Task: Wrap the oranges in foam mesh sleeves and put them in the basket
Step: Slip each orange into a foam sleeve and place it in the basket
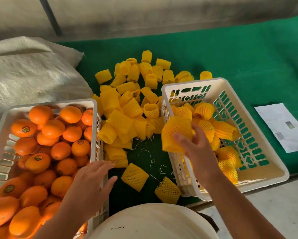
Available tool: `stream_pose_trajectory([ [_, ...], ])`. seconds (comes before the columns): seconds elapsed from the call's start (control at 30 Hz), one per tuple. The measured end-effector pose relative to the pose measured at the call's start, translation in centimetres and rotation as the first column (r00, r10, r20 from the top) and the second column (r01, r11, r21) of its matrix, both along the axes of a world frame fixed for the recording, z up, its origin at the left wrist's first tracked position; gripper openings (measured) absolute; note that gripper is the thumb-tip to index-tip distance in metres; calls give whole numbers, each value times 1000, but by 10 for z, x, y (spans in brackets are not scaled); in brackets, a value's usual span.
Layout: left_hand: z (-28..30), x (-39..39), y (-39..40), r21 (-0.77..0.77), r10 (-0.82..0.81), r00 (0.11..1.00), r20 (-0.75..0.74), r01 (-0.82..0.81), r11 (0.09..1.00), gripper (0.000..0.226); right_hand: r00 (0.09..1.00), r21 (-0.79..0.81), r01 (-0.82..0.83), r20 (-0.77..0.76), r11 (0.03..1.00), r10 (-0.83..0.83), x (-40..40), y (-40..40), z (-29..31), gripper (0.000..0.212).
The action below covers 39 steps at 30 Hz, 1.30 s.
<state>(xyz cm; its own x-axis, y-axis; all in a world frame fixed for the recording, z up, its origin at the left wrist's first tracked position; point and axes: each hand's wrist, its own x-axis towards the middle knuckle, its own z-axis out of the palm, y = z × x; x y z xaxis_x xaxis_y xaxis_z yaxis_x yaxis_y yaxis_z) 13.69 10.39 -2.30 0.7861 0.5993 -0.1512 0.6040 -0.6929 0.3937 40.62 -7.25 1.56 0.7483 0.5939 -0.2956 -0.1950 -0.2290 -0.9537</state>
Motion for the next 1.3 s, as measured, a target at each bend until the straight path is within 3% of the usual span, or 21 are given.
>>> stream_pose_trajectory([
  [0.17,-33,-16,-4,82,-93,990,-107,102,991,59,957,-237,241,221,941,-189,78,-46,-30,95],
  [0.33,-43,-14,-6,101,-60,996,-73,67,993,50,906,-557,295,420,776,-44,130,-92,-80,106],
  [0.47,-45,-15,-4,81,-40,999,-36,43,996,47,903,-629,275,428,727,28,147,-110,-101,107],
  [0.67,-48,-16,-4,81,-33,999,-27,35,996,47,885,-600,370,459,710,-74,159,-115,-87,71],
  [0.83,-49,-18,-5,88,-29,1000,5,28,996,48,854,-424,383,502,821,-139,134,-103,-57,43],
  [1.03,-43,-17,-7,83,-6,996,90,-1,997,39,857,-326,84,506,942,98,43,-46,-48,26],
  [1.1,-42,-19,-3,91,-4,988,152,-10,996,35,800,-363,-1,559,932,218,14,-28,-55,24],
  [1.17,-41,-23,7,128,-11,979,206,-16,992,35,681,-421,8,667,907,303,-7,-16,-66,26],
  [1.3,-44,-40,37,46,283,935,213,-299,953,46,518,-432,77,788,899,334,-19,-11,-81,28],
])
